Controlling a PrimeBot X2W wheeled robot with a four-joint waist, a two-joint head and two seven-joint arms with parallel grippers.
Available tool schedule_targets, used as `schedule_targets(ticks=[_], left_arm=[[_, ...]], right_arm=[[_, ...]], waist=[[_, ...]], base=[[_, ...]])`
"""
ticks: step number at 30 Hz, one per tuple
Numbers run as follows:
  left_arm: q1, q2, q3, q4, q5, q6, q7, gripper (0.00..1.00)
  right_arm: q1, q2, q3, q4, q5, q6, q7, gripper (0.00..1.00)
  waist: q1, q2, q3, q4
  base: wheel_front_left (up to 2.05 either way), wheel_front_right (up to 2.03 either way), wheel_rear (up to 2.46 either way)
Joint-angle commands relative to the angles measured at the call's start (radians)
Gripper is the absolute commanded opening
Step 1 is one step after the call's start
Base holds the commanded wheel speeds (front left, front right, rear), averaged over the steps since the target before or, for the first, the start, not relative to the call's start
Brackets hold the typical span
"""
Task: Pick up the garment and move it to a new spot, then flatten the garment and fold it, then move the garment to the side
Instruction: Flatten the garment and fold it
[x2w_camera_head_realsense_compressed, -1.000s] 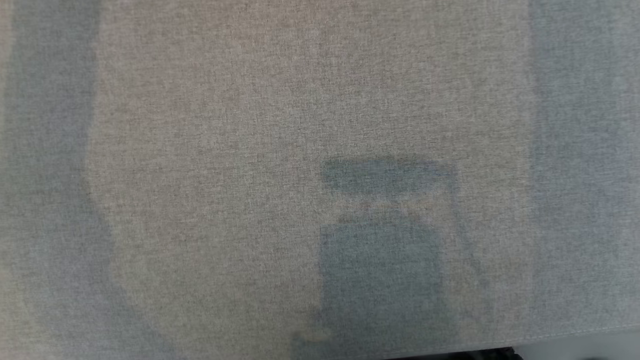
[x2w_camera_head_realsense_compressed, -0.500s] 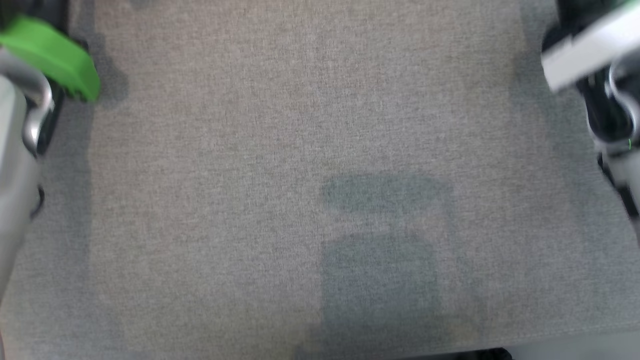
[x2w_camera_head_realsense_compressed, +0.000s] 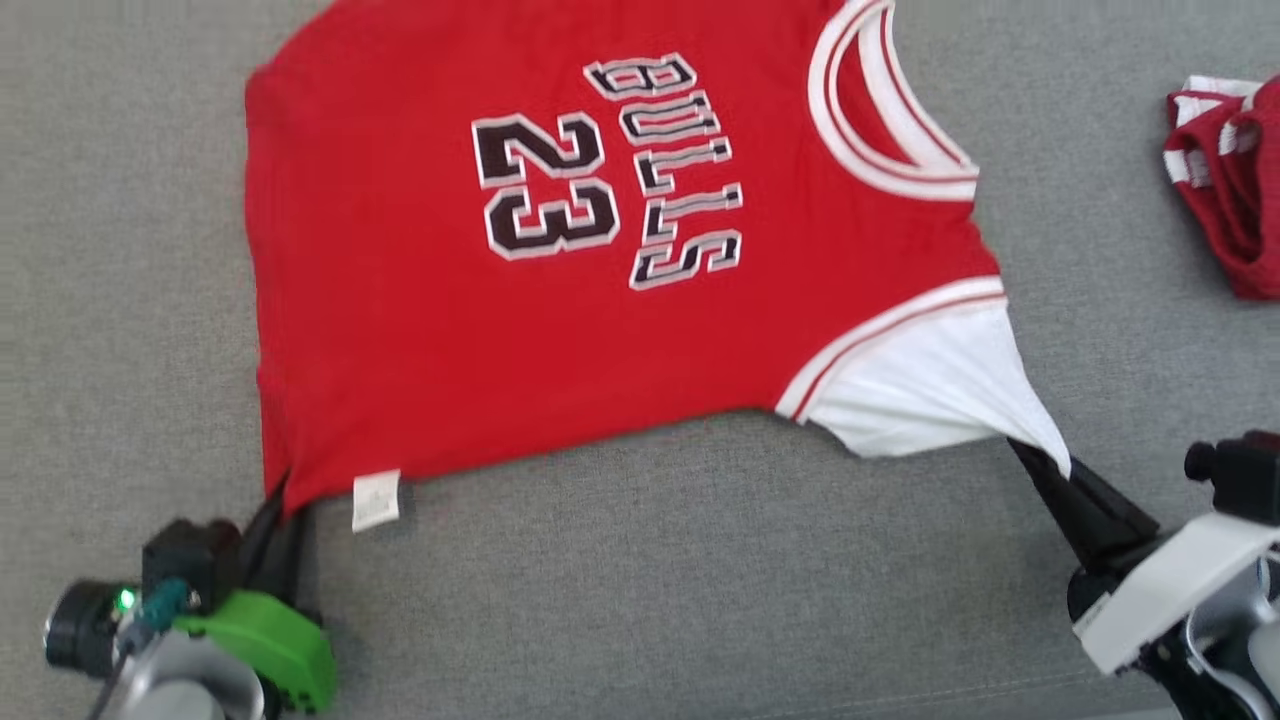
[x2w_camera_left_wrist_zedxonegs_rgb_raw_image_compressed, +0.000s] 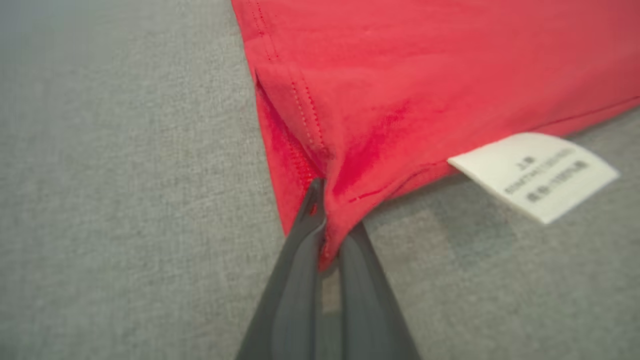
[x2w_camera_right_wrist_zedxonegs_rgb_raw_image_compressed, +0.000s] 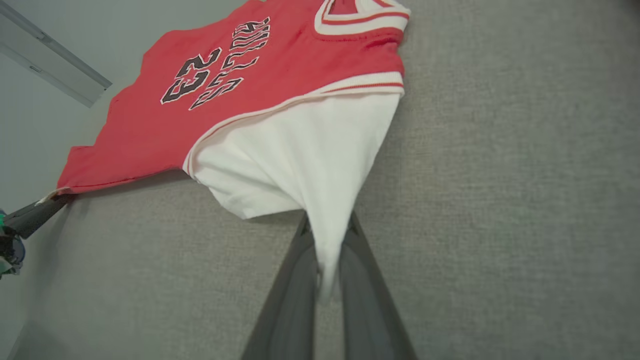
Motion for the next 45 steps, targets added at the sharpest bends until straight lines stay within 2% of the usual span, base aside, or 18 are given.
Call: schedule_targets(ticks=[1,2,4,6,10,16,21,23,27,31,35,44,45], left_arm=[[0.118,0.017,-0.002,-0.058,-0.026,0.053,0.014,0.0],[0.214,0.026,0.001,-0.137,-0.056,0.101,0.029,0.0],[0.295,0.044,-0.004,-0.221,-0.073,0.14,0.052,0.0],[0.362,0.06,-0.009,-0.304,-0.092,0.167,0.081,0.0],[0.417,0.088,0.002,-0.413,-0.132,0.197,0.122,0.0],[0.378,0.145,0.033,-0.61,-0.204,0.213,0.256,0.0],[0.258,0.224,0.053,-0.695,-0.224,0.205,0.427,0.0],[0.195,0.228,0.047,-0.695,-0.239,0.19,0.498,0.0],[0.079,0.2,0.038,-0.631,-0.296,0.154,0.618,0.0],[-0.037,0.166,0.015,-0.523,-0.28,0.129,0.685,0.0],[-0.131,0.116,-0.011,-0.426,-0.244,0.115,0.706,0.0],[-0.221,0.035,-0.034,-0.267,-0.247,0.075,0.707,0.0],[-0.229,0.028,-0.033,-0.253,-0.245,0.076,0.702,0.04]], right_arm=[[0.108,-0.001,-0.032,-0.033,0.013,-0.002,0.015,0.0],[0.215,-0.01,-0.06,-0.075,0.022,-0.002,0.037,0.0],[0.321,-0.018,-0.096,-0.117,0.025,-0.002,0.061,0.0],[0.403,-0.007,-0.136,-0.166,0.033,-0.002,0.079,0.0],[0.452,0.007,-0.189,-0.232,0.033,-0.001,0.109,0.0],[0.32,0.02,-0.222,-0.29,0.029,-0.001,0.194,0.0],[0.121,0.009,-0.222,-0.251,0.041,-0.001,0.274,0.0],[0.046,0.001,-0.214,-0.204,0.04,-0.001,0.313,0.0],[-0.09,0.011,-0.183,-0.119,0.035,-0.001,0.36,0.0],[-0.198,0.02,-0.135,-0.045,0.022,-0.001,0.38,0.0],[-0.262,0.017,-0.119,0.008,0.015,-0.001,0.368,0.0],[-0.357,-0.011,-0.042,0.084,-0.016,-0.001,0.385,0.0],[-0.368,-0.012,-0.033,0.094,-0.029,-0.001,0.378,0.0]], waist=[[0.0001,0.0,-0.147,-0.016],[0.0001,0.0,-0.168,-0.01],[0.0001,0.0,-0.183,-0.002],[0.0001,0.0,-0.184,0.005],[0.0001,0.0,-0.167,0.003],[0.0001,0.0,-0.099,0.008],[0.0001,0.0,-0.034,0.031],[0.0001,0.0,-0.023,0.043],[0.0001,0.0,-0.006,0.057],[0.0001,0.0,0.013,0.063],[0.0001,0.0,0.027,0.071],[0.0001,0.0,0.057,0.063],[0.0001,0.0,0.058,0.063]], base=[[0.0,0.0,0.0],[0.0,0.0,0.0],[0.0,0.0,0.0],[0.0,0.0,0.0],[0.0,0.0,0.0],[0.0,0.0,0.0],[0.0,0.0,0.0],[0.0,0.0,0.0],[0.0,0.0,0.0],[0.0,0.0,0.0],[0.0,0.0,0.0],[0.0,0.0,0.0],[0.0,0.0,0.0]])
